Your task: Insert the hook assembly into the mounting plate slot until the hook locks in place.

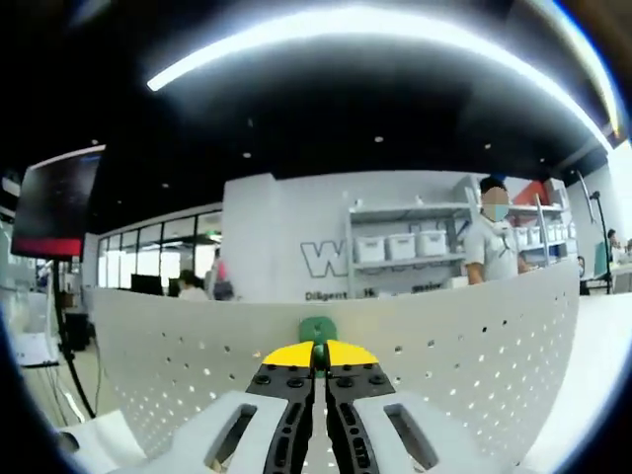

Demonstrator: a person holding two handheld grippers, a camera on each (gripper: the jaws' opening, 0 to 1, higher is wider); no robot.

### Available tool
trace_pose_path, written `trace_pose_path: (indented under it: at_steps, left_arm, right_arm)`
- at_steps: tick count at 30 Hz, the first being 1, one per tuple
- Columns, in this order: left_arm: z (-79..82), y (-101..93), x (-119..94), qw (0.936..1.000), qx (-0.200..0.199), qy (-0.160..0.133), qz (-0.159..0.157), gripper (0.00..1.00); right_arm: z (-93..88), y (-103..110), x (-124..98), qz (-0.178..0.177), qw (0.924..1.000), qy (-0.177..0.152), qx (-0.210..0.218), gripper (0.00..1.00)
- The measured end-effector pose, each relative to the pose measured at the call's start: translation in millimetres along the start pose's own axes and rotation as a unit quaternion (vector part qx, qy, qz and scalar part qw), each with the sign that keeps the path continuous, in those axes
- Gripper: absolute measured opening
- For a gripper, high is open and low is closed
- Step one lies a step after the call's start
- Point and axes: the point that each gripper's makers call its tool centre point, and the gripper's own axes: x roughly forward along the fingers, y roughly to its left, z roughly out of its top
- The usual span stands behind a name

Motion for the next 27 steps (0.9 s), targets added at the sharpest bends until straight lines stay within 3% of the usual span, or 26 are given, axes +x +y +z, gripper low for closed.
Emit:
trace_pose_path:
  at_steps: [12, 14, 21, 27]
  left_arm:
    - [0.6, 5.1, -3.4, 0.9999, -0.006, -0.001, 0.008, 0.63]
    - [1.9, 6.7, -4.5, 0.9999, -0.005, -0.003, 0.012, 0.63]
    - [0.4, 10.6, -5.9, 0.9998, -0.008, -0.002, 0.018, 0.63]
    - [0.1, 11.5, -4.5, 0.9998, -0.008, 0.000, 0.018, 0.63]
  right_arm:
    - [-10.0, -1.4, 0.9, -0.004, 1.0000, -0.005, -0.005, 0.00]
    - [-11.8, -2.5, 0.5, -0.006, 0.9998, -0.009, 0.015, 0.00]
    - [-17.7, -1.1, 0.4, -0.004, 0.9999, -0.015, 0.003, 0.00]
    - [-22.8, -8.1, 1.1, -0.009, 0.9995, -0.013, 0.027, 0.00]
